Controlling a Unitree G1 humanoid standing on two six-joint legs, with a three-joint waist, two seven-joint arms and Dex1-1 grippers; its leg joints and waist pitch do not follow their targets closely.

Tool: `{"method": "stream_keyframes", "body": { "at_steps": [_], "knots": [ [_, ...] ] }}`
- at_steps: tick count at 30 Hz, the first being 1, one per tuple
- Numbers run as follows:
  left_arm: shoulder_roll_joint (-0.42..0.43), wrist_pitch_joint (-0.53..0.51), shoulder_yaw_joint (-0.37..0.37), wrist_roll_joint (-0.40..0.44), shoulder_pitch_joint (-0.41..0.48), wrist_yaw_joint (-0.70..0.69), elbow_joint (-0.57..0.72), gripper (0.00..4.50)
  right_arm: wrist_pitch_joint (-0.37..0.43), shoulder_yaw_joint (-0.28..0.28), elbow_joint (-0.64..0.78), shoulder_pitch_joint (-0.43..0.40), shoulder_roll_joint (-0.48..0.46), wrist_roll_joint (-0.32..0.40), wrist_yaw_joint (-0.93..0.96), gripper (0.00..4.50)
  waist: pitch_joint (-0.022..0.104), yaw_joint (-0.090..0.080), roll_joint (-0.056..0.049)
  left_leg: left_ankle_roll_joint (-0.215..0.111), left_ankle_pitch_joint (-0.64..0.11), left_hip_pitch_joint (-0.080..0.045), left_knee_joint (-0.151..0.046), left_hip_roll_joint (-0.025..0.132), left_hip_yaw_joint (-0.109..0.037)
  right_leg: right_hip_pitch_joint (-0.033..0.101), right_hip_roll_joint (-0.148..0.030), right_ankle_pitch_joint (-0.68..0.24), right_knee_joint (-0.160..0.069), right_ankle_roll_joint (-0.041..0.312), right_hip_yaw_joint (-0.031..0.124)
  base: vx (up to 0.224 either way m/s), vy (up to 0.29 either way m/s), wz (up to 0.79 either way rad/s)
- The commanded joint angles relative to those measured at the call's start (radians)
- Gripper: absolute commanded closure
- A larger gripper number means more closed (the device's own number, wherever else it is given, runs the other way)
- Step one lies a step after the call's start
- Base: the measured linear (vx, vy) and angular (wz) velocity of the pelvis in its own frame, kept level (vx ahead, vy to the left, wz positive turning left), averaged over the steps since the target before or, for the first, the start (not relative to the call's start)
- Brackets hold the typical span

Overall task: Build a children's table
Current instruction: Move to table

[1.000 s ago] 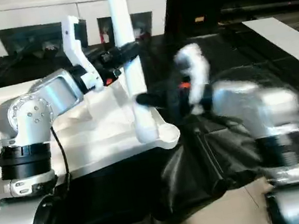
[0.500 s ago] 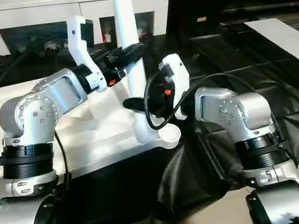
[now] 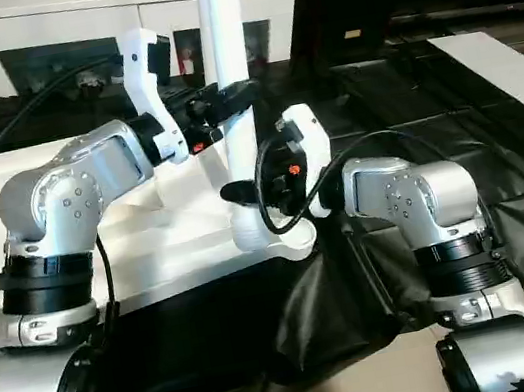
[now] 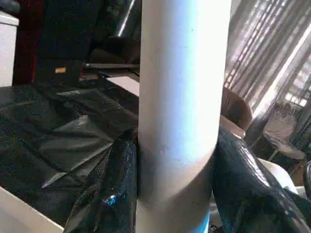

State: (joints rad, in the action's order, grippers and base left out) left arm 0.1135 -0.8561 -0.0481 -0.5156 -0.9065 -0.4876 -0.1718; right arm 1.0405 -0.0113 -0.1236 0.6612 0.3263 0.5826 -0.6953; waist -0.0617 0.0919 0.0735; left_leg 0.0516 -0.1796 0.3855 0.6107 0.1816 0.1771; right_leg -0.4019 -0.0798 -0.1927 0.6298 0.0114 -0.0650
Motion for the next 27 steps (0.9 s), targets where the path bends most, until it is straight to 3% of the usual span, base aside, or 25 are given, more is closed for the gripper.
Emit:
{"method": "stream_keyframes", "body": {
  "at_steps": [1, 5, 7, 11, 12, 17, 18, 25, 27],
  "knots": [
    [-0.003, 0.001, 0.019, -0.002, 0.000, -0.019, 0.029, 2.69, -0.006, 0.002, 0.010, -0.002, 0.016, -0.006, 0.008, 2.38, 0.076, 0.001, 0.003, 0.022, -0.063, -0.023, -0.069, 0.046, -0.010, 0.059, -0.068, -0.051, -0.063, 0.198, 0.047, 0.000, 0.000, 0.00],
    [0.011, 0.014, 0.037, 0.015, 0.007, -0.021, 0.036, 2.69, -0.020, -0.005, 0.015, -0.004, 0.020, -0.006, -0.003, 2.56, 0.076, 0.001, 0.003, 0.024, -0.065, -0.023, -0.069, 0.046, -0.010, 0.057, -0.068, -0.057, -0.064, 0.195, 0.048, 0.000, 0.000, 0.00],
    [0.011, 0.019, 0.033, 0.000, 0.016, -0.043, 0.042, 1.99, -0.028, -0.007, 0.021, -0.007, 0.022, -0.009, -0.015, 2.58, 0.075, 0.001, 0.002, 0.026, -0.065, -0.022, -0.069, 0.046, -0.009, 0.058, -0.068, -0.058, -0.064, 0.194, 0.048, 0.000, 0.000, 0.00],
    [0.028, -0.013, 0.029, -0.026, 0.035, -0.068, 0.069, 1.86, -0.036, -0.005, 0.036, -0.018, 0.031, -0.003, -0.038, 2.59, 0.075, 0.000, 0.002, 0.023, -0.064, -0.022, -0.069, 0.046, -0.010, 0.058, -0.068, -0.050, -0.062, 0.199, 0.048, 0.000, 0.000, 0.00],
    [0.031, -0.015, 0.024, -0.031, 0.036, -0.071, 0.070, 1.59, -0.040, -0.005, 0.042, -0.023, 0.039, 0.001, -0.050, 2.59, 0.075, 0.001, 0.002, 0.023, -0.064, -0.024, -0.069, 0.046, -0.009, 0.057, -0.067, -0.051, -0.062, 0.196, 0.048, 0.000, 0.000, 0.00],
    [0.054, -0.022, -0.010, -0.059, 0.026, -0.094, 0.054, 1.34, -0.051, -0.011, 0.070, -0.047, 0.088, 0.022, -0.123, 2.61, 0.074, 0.003, 0.004, 0.025, -0.080, -0.021, -0.069, 0.045, -0.010, 0.060, -0.067, -0.073, -0.065, 0.192, 0.048, 0.000, 0.000, 0.00],
    [0.061, -0.017, -0.022, -0.064, 0.021, -0.104, 0.049, 1.11, -0.057, -0.013, 0.076, -0.055, 0.113, 0.029, -0.159, 2.62, 0.074, 0.003, 0.005, 0.022, -0.086, -0.022, -0.069, 0.045, -0.010, 0.059, -0.068, -0.084, -0.067, 0.187, 0.048, 0.000, 0.000, 0.00],
    [0.101, -0.016, -0.091, -0.122, 0.023, -0.157, 0.037, 1.05, -0.085, 0.017, 0.049, -0.065, 0.192, 0.029, -0.241, 2.62, 0.073, 0.001, 0.009, 0.011, -0.087, -0.021, -0.067, 0.045, -0.010, 0.057, -0.067, -0.111, -0.068, 0.190, 0.047, 0.000, 0.000, 0.00],
    [0.157, 0.024, -0.097, -0.128, 0.069, -0.244, 0.042, 1.05, -0.108, 0.048, 0.037, -0.088, 0.226, 0.032, -0.266, 2.63, 0.074, 0.003, 0.007, 0.006, -0.079, -0.022, -0.066, 0.044, -0.009, 0.056, -0.067, -0.110, -0.068, 0.197, 0.047, 0.000, 0.000, 0.00]
  ]
}}
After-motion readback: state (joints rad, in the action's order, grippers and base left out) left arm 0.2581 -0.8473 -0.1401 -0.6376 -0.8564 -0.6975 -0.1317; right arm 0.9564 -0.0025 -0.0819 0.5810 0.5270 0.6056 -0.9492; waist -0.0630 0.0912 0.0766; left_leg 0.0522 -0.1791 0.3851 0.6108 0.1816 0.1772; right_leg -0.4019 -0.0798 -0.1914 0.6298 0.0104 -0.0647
